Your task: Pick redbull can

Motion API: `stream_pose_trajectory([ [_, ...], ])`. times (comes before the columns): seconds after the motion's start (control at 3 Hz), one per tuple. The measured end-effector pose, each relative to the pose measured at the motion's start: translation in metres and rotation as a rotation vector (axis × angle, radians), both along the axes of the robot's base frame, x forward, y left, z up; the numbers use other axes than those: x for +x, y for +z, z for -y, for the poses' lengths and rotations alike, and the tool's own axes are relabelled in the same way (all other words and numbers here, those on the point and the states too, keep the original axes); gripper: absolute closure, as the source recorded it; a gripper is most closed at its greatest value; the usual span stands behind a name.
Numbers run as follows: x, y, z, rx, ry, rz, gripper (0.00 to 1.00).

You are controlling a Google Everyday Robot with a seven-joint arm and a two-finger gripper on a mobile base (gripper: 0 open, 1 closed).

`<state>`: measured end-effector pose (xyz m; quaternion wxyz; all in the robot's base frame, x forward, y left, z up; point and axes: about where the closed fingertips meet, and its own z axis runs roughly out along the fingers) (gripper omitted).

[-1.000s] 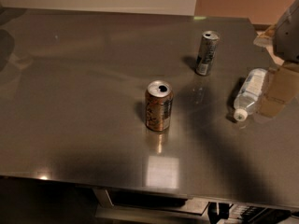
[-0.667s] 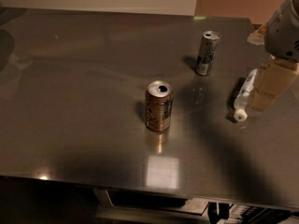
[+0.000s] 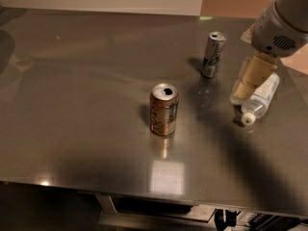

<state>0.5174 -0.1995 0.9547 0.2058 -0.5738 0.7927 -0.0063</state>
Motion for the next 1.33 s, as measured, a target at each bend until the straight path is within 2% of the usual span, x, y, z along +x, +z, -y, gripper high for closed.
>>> stream_pose_trajectory([
  [1.0,0.118,-0.027,0.0,0.117,-0.204,0.02,0.0],
  [1.33,0.145,-0.028,0.002,0.156,-0.255,0.029,0.0],
])
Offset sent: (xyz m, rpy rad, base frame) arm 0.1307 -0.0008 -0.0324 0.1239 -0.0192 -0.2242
